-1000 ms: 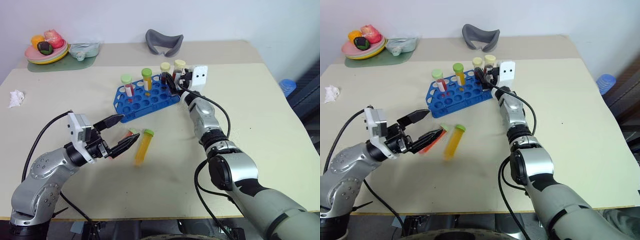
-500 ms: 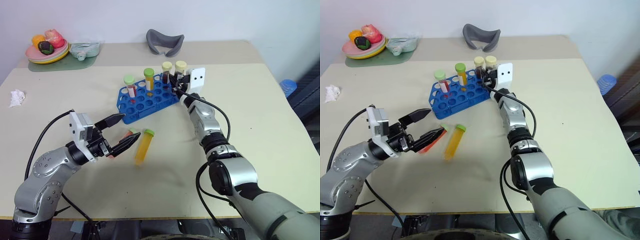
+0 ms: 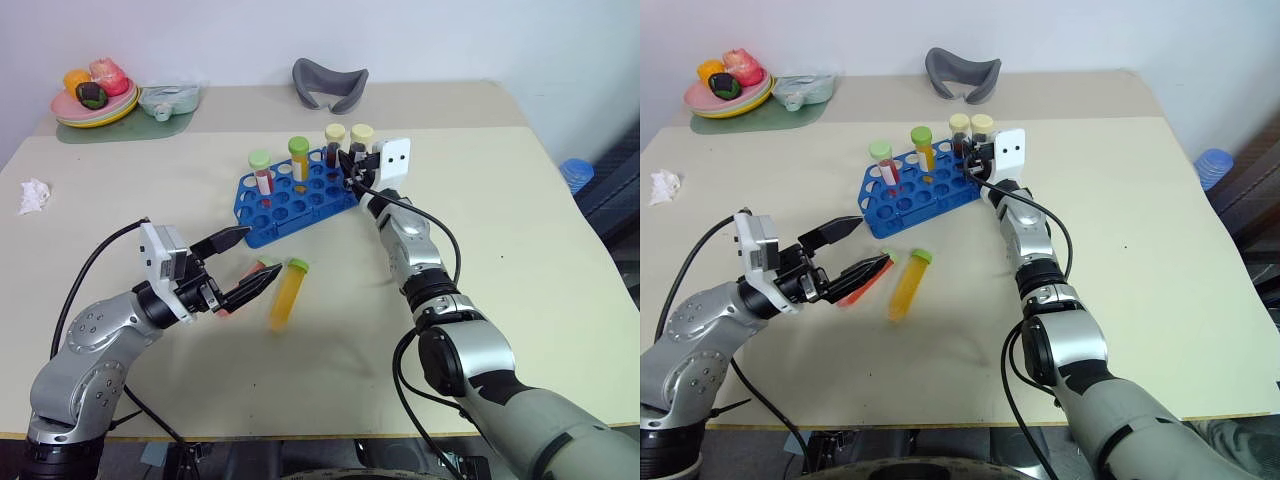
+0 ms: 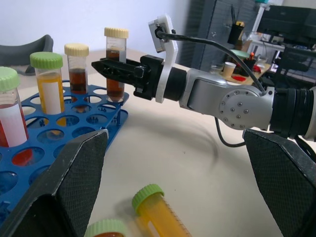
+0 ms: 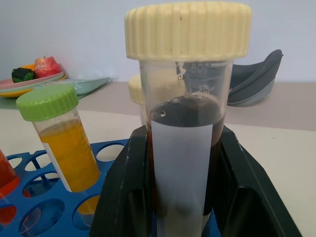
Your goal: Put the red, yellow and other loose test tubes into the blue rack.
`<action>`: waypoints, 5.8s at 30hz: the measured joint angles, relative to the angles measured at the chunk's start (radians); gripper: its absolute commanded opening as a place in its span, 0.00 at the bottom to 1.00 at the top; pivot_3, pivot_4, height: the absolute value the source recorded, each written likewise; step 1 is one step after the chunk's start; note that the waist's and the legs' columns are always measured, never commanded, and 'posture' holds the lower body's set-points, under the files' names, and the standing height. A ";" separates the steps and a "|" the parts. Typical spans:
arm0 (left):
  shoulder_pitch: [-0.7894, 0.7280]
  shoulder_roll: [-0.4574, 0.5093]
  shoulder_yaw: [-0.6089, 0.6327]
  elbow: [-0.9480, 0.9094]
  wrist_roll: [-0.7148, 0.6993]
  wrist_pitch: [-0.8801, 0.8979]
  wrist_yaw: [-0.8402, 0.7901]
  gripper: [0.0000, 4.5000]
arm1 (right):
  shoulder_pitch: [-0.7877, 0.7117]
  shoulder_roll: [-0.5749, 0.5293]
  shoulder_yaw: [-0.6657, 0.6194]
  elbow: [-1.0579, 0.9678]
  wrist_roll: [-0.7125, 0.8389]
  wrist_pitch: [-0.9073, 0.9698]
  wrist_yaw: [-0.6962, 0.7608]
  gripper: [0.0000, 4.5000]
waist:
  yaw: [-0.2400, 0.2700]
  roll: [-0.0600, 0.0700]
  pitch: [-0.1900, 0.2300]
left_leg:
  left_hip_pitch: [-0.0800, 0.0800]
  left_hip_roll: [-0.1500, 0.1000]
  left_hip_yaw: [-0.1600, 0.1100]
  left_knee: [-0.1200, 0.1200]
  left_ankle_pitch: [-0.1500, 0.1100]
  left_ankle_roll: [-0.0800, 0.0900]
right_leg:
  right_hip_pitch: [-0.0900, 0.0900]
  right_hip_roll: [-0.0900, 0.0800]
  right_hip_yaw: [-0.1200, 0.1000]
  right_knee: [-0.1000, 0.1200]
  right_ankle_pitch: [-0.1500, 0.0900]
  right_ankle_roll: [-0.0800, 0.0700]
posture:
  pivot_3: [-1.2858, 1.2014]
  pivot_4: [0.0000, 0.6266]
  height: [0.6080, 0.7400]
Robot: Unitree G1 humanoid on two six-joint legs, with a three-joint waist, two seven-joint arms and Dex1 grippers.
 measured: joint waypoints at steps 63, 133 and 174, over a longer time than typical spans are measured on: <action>-0.723 0.401 -0.135 0.145 -0.389 1.147 0.012 1.00 | 0.861 -0.917 -0.076 -1.465 0.445 0.789 0.792 0.98 | 0.025 -0.008 0.006 | -0.002 -0.001 -0.001 0.001 0.000 0.001 | 0.001 0.000 -0.001 -0.004 -0.001 0.001 | 0.52 0.24 1.00; -1.336 0.070 -0.810 0.981 -0.791 1.203 0.566 1.00 | 0.860 -0.894 -0.067 -1.550 0.457 0.825 0.592 0.98 | 0.026 -0.008 0.006 | -0.006 -0.003 -0.002 0.013 -0.002 0.003 | 0.001 0.000 -0.001 0.000 -0.001 0.002 | 0.52 0.24 1.00; -1.137 0.164 -0.800 0.763 -0.842 1.203 0.971 1.00 | 0.791 -0.864 0.001 -1.491 0.458 0.816 0.619 0.98 | 0.030 -0.006 0.004 | -0.004 -0.003 -0.002 0.016 -0.003 0.005 | 0.004 -0.001 -0.001 0.003 -0.001 0.002 | 0.52 0.24 1.00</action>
